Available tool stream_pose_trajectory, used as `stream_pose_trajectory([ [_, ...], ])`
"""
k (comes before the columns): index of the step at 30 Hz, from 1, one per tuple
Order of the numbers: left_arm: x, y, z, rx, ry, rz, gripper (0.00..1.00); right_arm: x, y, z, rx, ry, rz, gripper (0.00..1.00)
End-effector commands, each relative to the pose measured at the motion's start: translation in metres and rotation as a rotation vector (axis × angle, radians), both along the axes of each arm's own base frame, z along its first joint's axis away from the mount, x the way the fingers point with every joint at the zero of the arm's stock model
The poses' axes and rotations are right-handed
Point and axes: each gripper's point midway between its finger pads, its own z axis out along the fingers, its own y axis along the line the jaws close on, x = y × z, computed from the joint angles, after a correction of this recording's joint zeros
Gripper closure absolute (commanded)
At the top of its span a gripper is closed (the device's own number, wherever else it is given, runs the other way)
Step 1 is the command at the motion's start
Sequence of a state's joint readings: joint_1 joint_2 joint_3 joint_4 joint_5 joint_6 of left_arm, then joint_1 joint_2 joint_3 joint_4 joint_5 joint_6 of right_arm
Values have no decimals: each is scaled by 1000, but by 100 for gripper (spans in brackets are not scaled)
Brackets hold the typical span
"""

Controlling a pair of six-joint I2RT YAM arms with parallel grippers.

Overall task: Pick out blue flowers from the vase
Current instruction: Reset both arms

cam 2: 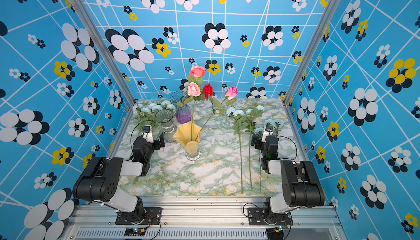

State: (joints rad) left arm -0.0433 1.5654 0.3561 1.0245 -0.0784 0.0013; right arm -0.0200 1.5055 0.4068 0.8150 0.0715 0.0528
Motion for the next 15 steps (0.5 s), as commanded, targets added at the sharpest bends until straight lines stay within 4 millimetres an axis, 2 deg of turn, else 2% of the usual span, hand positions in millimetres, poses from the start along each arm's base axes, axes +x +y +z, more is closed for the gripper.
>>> stream_pose_trajectory([
  [1, -1, -1, -6, 6, 45, -12, 1, 0, 4, -5, -16, 32, 23, 1],
  [15, -3, -8, -6, 15, 38, -46, 0, 0, 1, -2, -16, 26, 6, 1],
])
